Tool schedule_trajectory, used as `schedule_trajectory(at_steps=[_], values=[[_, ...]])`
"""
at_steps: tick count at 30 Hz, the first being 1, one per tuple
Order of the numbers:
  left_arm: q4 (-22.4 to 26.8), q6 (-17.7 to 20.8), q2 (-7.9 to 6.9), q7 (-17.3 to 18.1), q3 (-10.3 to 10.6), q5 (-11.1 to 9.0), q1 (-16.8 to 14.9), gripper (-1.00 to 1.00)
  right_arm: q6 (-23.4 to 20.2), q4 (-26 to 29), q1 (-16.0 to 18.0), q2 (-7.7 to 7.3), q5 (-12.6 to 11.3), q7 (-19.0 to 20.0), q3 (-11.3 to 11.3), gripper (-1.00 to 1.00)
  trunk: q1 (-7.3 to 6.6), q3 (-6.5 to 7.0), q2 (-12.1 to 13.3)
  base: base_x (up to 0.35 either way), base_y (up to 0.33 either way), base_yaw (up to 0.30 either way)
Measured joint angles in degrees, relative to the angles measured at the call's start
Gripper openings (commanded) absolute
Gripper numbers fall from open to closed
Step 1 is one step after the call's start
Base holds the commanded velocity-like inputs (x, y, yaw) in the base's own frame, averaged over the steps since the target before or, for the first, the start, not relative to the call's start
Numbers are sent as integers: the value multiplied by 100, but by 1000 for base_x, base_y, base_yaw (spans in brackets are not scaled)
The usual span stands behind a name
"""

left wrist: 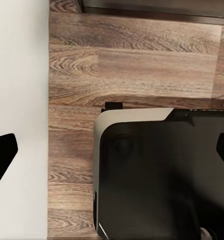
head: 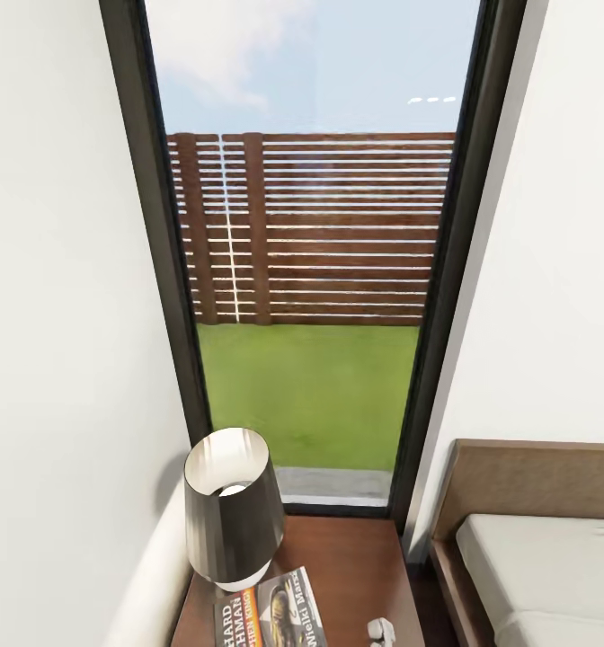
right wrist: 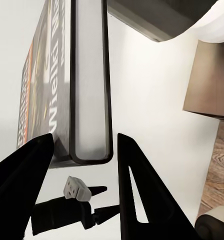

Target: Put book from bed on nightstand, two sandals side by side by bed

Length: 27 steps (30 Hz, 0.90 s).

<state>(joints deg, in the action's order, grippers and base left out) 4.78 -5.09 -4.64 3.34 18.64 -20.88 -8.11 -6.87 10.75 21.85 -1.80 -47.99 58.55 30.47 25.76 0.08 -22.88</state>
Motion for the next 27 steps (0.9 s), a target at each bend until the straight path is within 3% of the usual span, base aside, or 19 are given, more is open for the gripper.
schedule_trajectory(at_steps=[19,27], values=[[-1,80,-17,24,-4,-5,5,100,-69,34,8,-218,-28,180,-65,-100,0,0,0,0,0,0],[-3,80,-17,24,-3,-5,5,100,-313,51,11,-315,-48,222,-71,-100,0,0,0,0,0,0]])
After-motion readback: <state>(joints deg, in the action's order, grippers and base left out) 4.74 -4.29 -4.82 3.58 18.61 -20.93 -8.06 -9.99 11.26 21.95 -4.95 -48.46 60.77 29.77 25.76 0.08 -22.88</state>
